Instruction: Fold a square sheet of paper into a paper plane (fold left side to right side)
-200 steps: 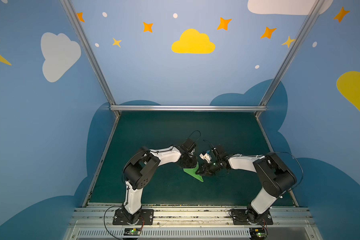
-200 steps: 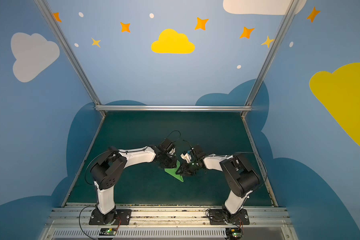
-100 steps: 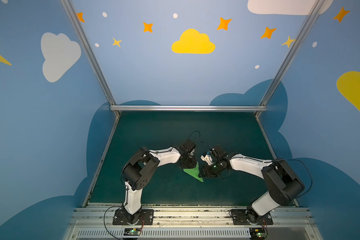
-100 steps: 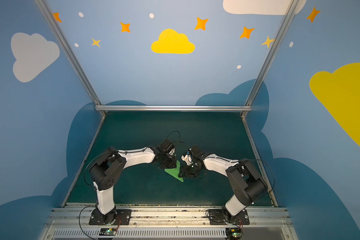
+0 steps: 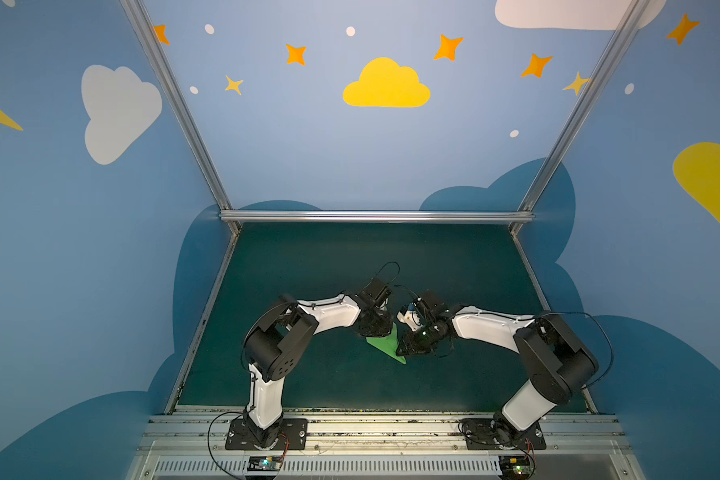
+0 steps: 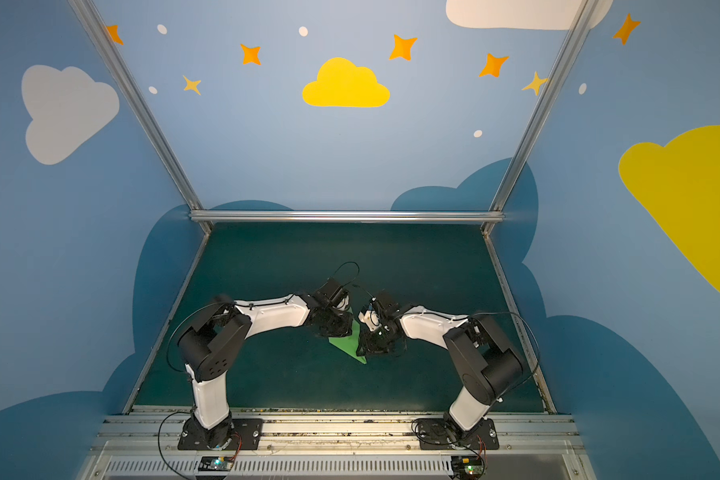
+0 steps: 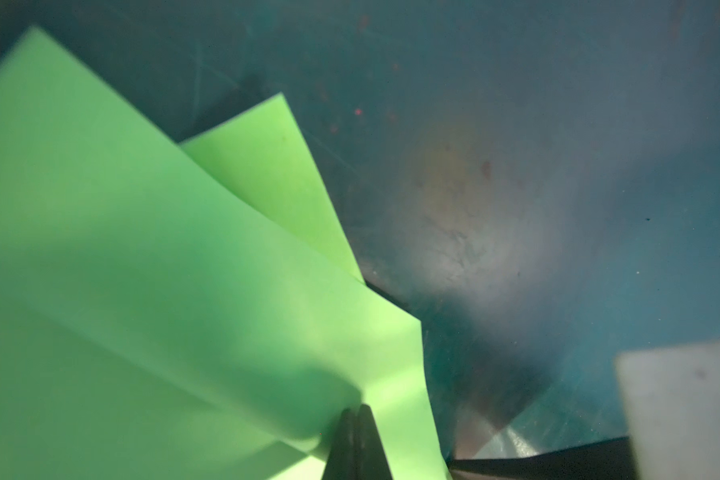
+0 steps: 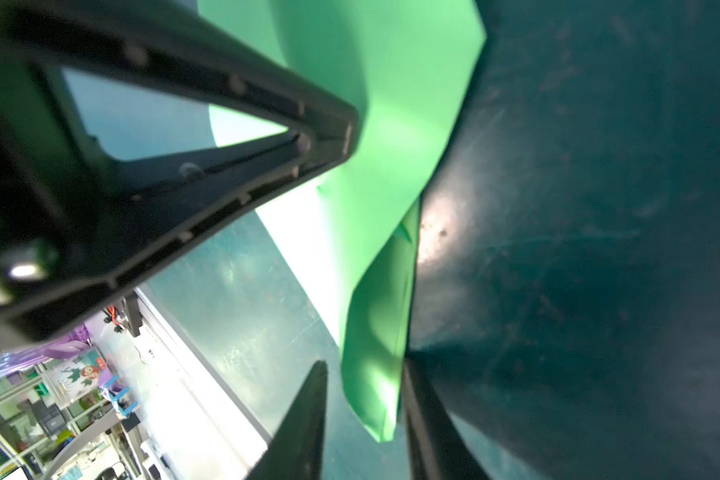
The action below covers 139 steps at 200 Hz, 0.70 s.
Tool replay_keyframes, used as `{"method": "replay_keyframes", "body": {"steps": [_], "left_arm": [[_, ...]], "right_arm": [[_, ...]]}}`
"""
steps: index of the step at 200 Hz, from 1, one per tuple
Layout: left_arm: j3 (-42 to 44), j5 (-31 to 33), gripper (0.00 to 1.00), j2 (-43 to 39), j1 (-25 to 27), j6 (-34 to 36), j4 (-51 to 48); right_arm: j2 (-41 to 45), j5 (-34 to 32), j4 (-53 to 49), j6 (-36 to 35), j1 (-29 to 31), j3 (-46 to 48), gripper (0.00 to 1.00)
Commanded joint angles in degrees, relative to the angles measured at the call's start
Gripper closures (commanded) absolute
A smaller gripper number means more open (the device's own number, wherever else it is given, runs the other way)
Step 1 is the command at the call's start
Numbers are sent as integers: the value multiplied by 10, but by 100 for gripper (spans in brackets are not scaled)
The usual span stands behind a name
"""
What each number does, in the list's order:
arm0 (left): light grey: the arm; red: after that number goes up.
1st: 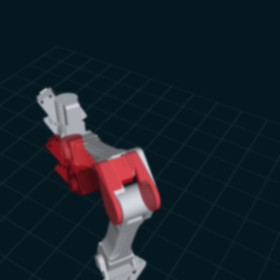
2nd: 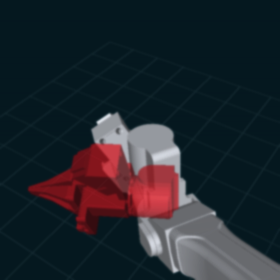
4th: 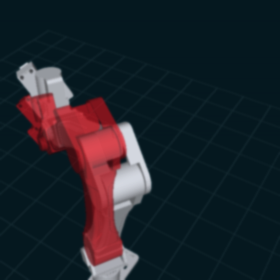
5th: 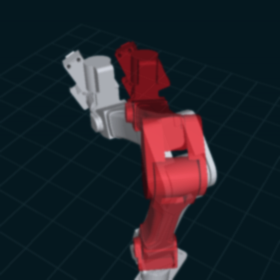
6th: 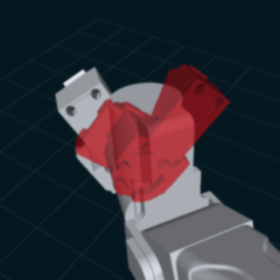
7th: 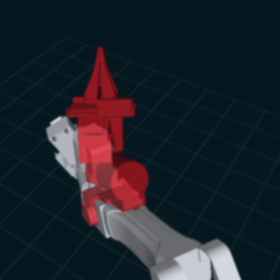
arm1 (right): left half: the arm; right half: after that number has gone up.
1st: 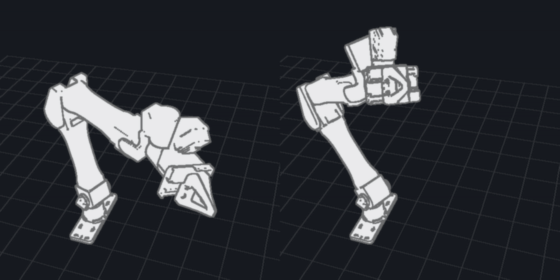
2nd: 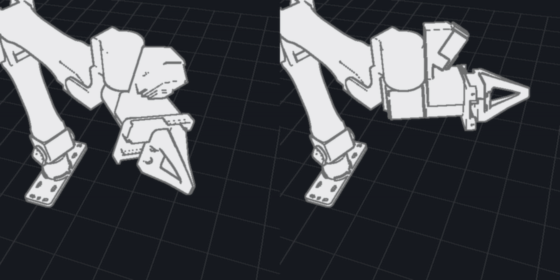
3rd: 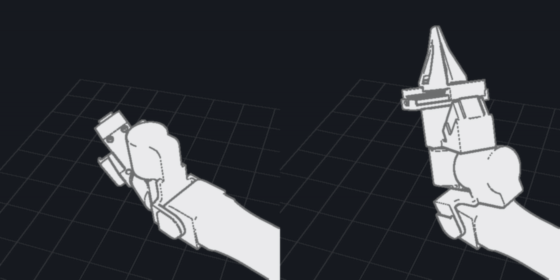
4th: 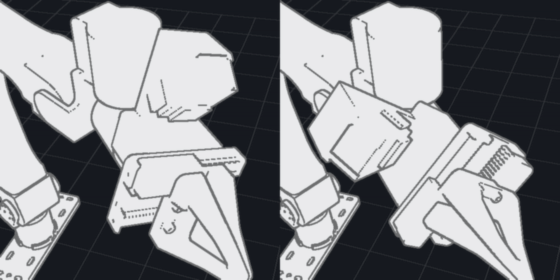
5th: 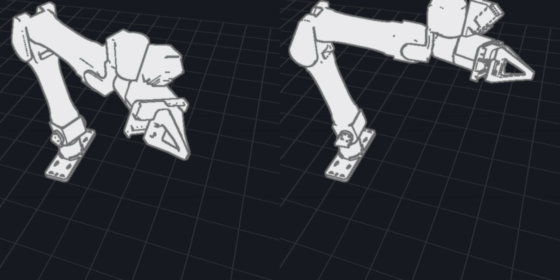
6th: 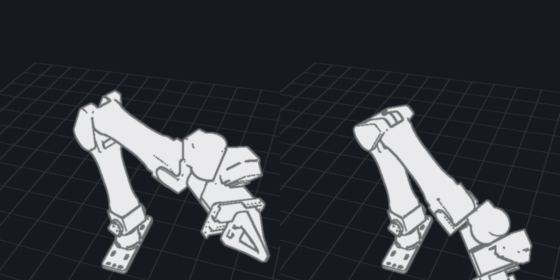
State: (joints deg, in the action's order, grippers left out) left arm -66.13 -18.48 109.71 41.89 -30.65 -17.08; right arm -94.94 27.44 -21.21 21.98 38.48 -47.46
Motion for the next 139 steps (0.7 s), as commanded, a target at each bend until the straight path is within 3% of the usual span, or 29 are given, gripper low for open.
{"method": "replay_keyframes", "body": {"steps": [1, 64, 103, 139], "left_arm": [[8, 20, 96, -15, -3, 3, -24], [7, 14, 96, -23, -4, 2, -25], [6, 4, 95, -40, -2, -6, -17], [10, -7, 88, -59, 6, -16, -2]], "right_arm": [[-16, -21, -7, -1, 4, 3, 74], [-22, -25, 2, 4, 4, 11, 85], [-24, -26, 4, 6, 4, 15, 87], [-27, -27, 5, 7, 5, 15, 87]]}}
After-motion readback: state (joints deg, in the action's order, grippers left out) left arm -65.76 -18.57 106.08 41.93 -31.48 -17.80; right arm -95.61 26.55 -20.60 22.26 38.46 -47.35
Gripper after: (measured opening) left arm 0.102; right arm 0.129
